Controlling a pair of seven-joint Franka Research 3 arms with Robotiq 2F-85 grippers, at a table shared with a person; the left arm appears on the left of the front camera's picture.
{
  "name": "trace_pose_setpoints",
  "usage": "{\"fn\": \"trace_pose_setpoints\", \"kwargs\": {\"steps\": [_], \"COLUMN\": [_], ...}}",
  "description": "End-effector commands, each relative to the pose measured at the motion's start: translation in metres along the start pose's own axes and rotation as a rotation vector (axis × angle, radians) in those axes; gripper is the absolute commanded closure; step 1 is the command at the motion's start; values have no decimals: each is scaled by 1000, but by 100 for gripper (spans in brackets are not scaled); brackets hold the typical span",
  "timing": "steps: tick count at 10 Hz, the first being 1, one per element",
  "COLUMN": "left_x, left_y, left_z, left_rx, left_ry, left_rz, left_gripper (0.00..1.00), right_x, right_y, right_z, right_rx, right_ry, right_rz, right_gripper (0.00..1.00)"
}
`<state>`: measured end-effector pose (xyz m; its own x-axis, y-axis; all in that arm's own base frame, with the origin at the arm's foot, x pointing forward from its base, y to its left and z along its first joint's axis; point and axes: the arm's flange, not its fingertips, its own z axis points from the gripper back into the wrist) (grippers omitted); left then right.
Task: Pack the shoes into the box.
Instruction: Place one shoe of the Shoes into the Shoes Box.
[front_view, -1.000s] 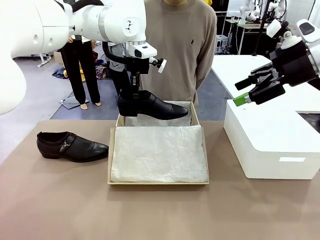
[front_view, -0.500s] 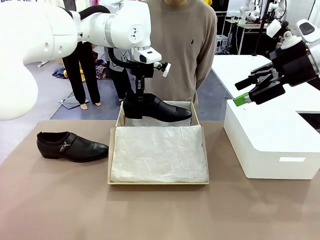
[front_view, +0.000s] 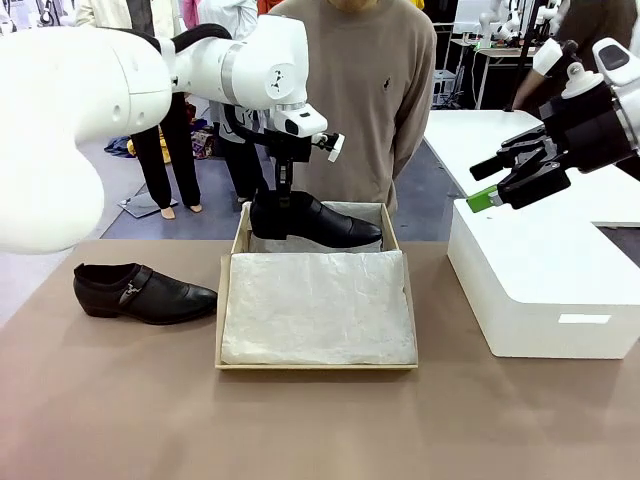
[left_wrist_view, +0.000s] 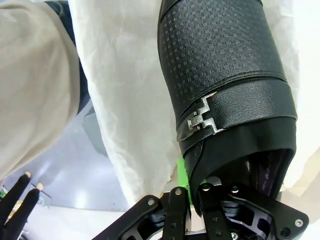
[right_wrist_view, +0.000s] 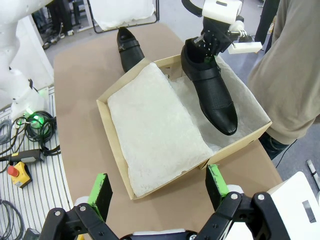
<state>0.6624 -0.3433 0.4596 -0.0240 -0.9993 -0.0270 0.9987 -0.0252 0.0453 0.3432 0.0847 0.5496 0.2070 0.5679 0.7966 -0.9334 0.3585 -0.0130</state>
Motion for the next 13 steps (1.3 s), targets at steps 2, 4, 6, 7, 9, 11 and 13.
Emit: {"fn": "trace_pose_setpoints", "kwargs": {"steps": [2, 4, 6, 7, 9, 11, 13], "left_x": [6, 5, 4, 4, 3, 2, 1], "left_y": [15, 19, 21, 22, 21, 20, 20], "left_z": [0, -6, -13, -18, -24, -29, -32], "left_rx": [21, 41, 40, 34, 24, 14, 9], "left_ry": [11, 11, 8, 8, 6, 5, 5], "left_rz": [1, 11, 28, 37, 54, 70, 70], "left_gripper": [100, 100, 100, 100, 100, 100, 100], "right_x": [0, 0, 0, 0, 0, 0, 0], "right_y": [-3, -3, -3, -3, -3, -3, -3], "right_z": [-3, -3, -3, -3, -3, -3, -3], "right_rx": [3, 3, 3, 3, 3, 3, 3], "right_ry": [-32, -32, -32, -32, -32, -32, -32], "right_rz": [29, 29, 29, 29, 29, 29, 29], "right_gripper": [0, 0, 0, 0, 0, 0, 0]}}
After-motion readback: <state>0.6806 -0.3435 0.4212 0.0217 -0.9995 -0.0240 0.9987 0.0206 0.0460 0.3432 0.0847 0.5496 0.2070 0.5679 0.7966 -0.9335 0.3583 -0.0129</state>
